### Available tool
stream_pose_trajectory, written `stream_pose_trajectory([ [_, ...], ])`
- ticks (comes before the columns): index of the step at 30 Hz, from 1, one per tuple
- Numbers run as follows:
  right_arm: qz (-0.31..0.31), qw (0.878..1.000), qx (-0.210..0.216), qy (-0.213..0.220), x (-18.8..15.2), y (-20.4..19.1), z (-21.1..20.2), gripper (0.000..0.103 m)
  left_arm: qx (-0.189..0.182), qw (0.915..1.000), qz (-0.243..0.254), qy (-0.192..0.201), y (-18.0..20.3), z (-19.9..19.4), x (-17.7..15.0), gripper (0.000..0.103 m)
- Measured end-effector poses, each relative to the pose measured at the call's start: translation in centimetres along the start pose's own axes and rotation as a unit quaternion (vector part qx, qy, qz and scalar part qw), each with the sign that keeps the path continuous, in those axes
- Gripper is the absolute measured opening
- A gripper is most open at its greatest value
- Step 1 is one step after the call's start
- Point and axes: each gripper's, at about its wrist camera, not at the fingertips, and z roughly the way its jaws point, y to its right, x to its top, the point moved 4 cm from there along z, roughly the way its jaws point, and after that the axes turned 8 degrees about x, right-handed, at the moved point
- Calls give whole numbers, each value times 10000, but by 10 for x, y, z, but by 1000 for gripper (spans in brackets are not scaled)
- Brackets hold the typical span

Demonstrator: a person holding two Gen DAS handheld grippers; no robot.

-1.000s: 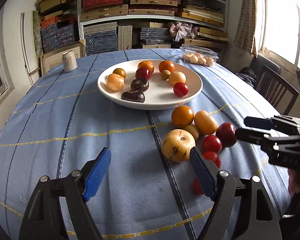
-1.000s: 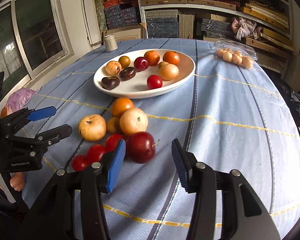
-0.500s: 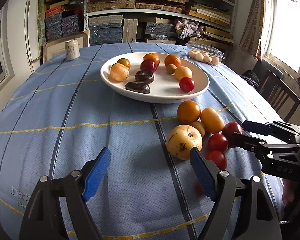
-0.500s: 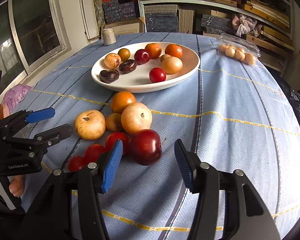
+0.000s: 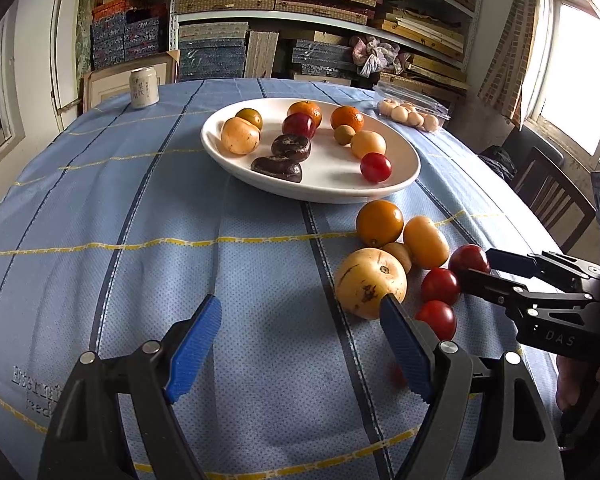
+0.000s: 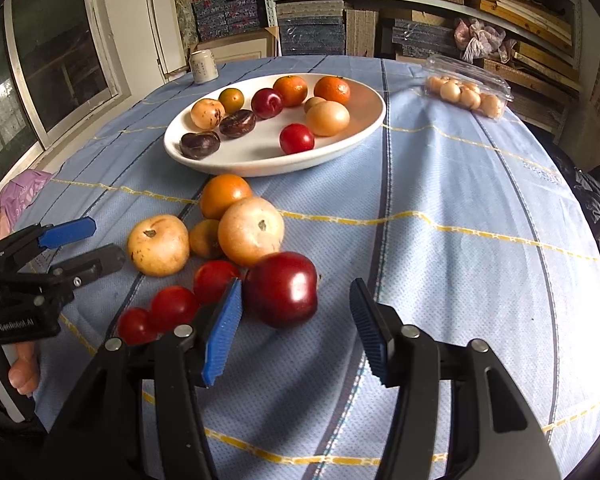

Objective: Organize fruits
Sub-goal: 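Move the left tool to the pale yellow fruit while the right tool grasps a dark red plum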

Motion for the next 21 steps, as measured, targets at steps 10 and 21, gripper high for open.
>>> stream_pose_trajectory([
  [10,-2,9998,193,-81,1,-3,14,37,17,9999,85,51,4,-1,0,82],
  [21,231,9990,249,301,2,4,-2,36,139,9994,297,113,13,-5,-1,82],
])
